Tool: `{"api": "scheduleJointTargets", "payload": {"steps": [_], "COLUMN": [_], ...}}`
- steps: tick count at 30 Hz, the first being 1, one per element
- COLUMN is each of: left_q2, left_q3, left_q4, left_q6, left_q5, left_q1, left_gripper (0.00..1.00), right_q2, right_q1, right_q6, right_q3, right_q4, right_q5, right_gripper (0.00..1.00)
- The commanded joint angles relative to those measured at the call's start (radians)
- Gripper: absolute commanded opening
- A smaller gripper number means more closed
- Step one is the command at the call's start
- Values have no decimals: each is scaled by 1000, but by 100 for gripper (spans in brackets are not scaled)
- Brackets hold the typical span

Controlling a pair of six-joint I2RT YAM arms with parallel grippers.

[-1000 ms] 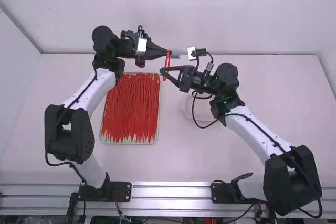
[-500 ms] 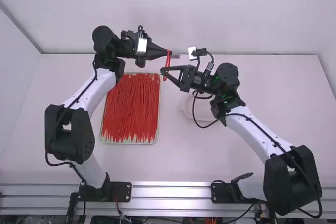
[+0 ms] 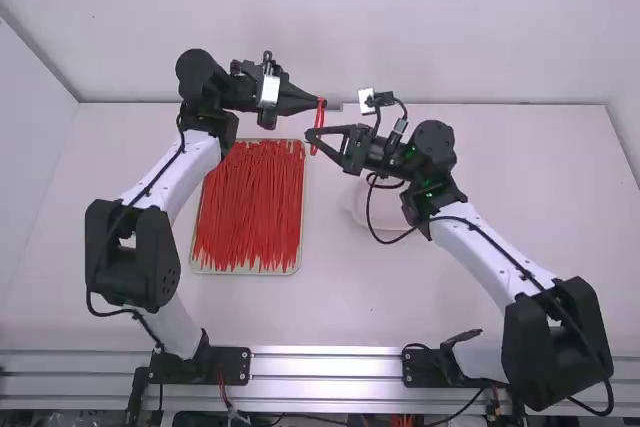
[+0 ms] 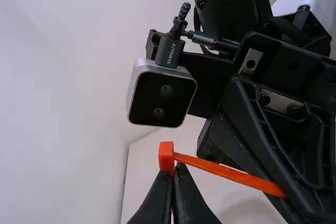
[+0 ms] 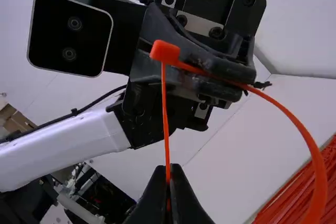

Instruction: Fasten the cable tie

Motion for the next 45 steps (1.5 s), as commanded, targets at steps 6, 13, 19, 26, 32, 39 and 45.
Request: {"api": "scheduleJointTargets", "payload": {"steps": [6, 13, 19, 26, 32, 39, 45], "left_q2": [-3, -3, -3, -3, -3, -3, -3], "left_q3": [-7, -7, -7, -7, -8, -32, -83], "left_q4": [7, 6, 7, 6, -3, 11, 151], "left_q6": [3, 26, 33, 33, 93, 169, 150], "left_q5": [29, 29, 29, 29, 29, 29, 29], "left_q1": [-8, -9, -8, -8, -8, -10, -22], "left_gripper": [1, 2, 1, 1, 1, 1, 1], "right_q2": [0, -1, -1, -1, -1, -1, 0], "right_q1": [-10, -12, -12, -27, -39, -34, -48], "right_q6": [104, 117, 119, 145, 161, 180, 175], "right_q3": [35, 36, 36, 36, 36, 49, 56], "right_q4": [35, 59, 61, 61, 61, 67, 75], "right_q5": [7, 7, 5, -16, -13, 3, 34], "right_gripper": [0, 0, 0, 0, 0, 0, 0]}}
